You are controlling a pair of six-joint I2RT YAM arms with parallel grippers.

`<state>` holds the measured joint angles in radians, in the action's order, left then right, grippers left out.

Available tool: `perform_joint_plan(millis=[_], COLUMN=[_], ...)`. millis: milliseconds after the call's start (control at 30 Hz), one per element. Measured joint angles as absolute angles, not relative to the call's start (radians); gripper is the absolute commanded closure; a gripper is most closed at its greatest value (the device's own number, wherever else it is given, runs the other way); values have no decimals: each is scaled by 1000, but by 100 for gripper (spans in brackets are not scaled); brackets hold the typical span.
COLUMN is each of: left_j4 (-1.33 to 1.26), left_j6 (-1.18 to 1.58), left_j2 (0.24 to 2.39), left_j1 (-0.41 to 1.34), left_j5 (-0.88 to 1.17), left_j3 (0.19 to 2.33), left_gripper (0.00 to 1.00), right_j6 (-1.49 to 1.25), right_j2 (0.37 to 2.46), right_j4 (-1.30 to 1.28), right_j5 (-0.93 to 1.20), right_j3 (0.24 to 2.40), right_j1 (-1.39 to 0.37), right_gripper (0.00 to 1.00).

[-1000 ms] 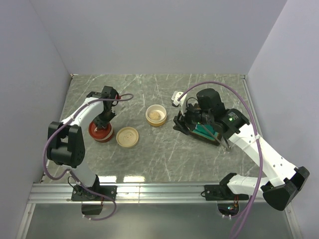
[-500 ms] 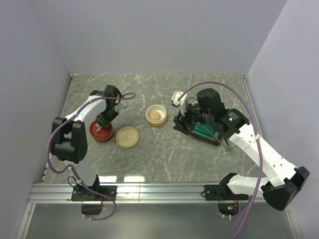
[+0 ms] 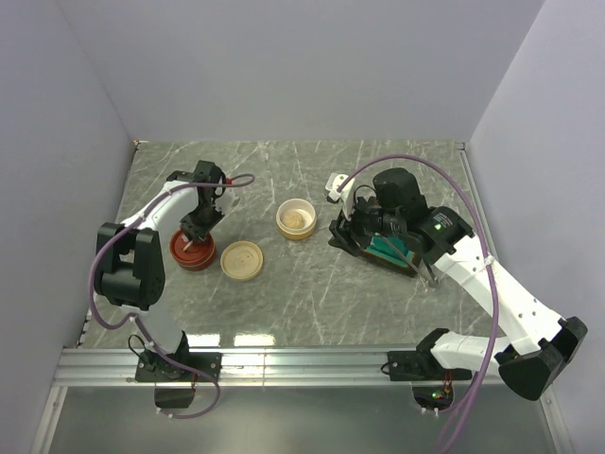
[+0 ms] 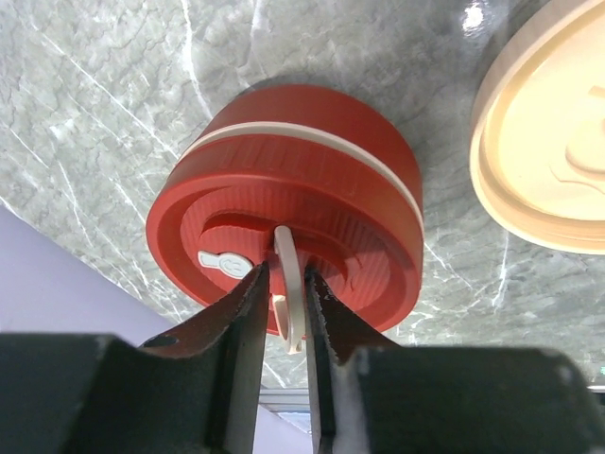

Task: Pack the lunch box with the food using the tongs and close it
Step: Put the lid back on the lunch box

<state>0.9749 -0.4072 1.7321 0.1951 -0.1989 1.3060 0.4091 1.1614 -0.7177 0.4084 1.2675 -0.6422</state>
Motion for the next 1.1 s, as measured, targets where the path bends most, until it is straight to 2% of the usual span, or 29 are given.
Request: perform_joint_plan(millis=[733,1100], left_j4=[974,972], left_j6=[-433,-451], left_j2=[1666,1651], left_j1=[131,78], left_j5=[-167,-141], left_j3=[1279,1247], left_gripper=[68,72], right_j6=[409,409], right_j2=[1159,1159], right_j4=[-718,-718], right_j5=[408,409], right_j3=[1267,1267], right_j1=[-641,-641], right_gripper=[39,39])
